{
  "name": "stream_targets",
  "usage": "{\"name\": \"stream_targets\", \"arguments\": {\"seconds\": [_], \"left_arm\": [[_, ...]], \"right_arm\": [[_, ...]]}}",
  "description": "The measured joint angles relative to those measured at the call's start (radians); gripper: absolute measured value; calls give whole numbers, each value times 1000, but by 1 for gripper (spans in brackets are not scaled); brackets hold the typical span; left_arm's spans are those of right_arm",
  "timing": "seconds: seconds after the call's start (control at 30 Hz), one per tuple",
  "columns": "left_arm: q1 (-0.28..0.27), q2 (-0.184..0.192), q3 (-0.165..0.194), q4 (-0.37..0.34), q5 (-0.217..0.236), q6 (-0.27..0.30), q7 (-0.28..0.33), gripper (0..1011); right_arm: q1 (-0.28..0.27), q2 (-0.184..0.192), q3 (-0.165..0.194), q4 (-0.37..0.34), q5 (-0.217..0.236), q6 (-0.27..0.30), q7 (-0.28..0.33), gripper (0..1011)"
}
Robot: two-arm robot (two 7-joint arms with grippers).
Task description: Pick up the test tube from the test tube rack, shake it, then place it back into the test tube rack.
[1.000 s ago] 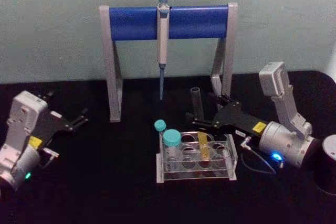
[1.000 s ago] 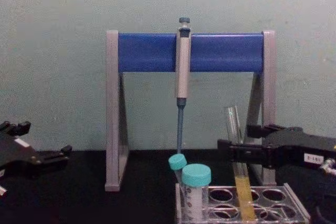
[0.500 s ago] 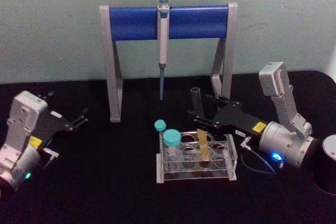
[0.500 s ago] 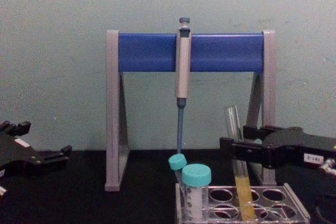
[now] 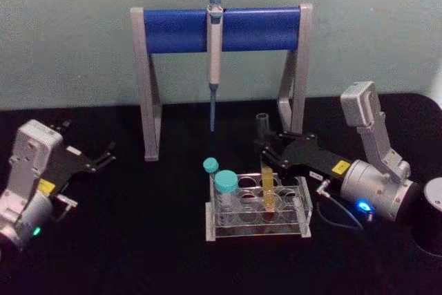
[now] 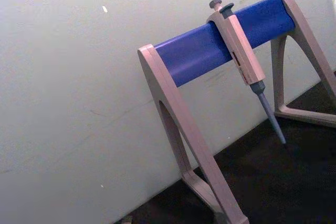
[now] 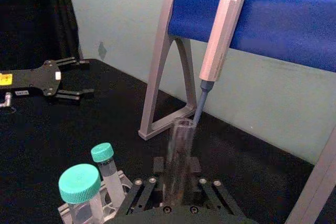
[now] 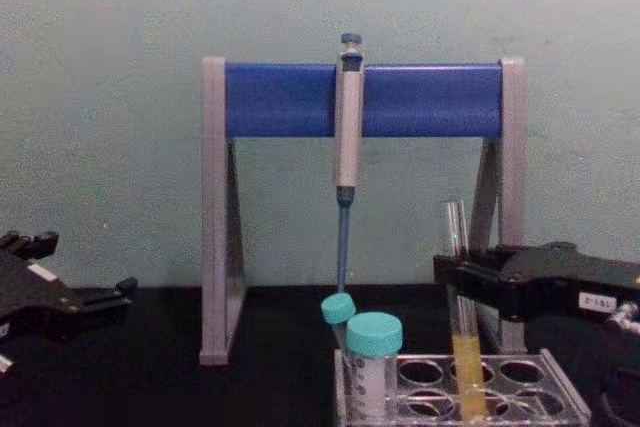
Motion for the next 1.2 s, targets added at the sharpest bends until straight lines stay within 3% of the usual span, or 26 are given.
{"name": "stream_targets", "arguments": {"seconds": [0.13, 0.9, 1.2], "left_arm": [[0, 0, 0, 0, 0, 0, 0, 1001], [0, 0, 0, 0, 0, 0, 0, 1001], [0, 0, 0, 0, 0, 0, 0, 1001]], "right_arm": [[0, 0, 0, 0, 2, 0, 0, 233], [-1, 0, 2, 0, 2, -1, 2, 233], [-14, -3, 23, -15, 55, -9, 28, 233]]}}
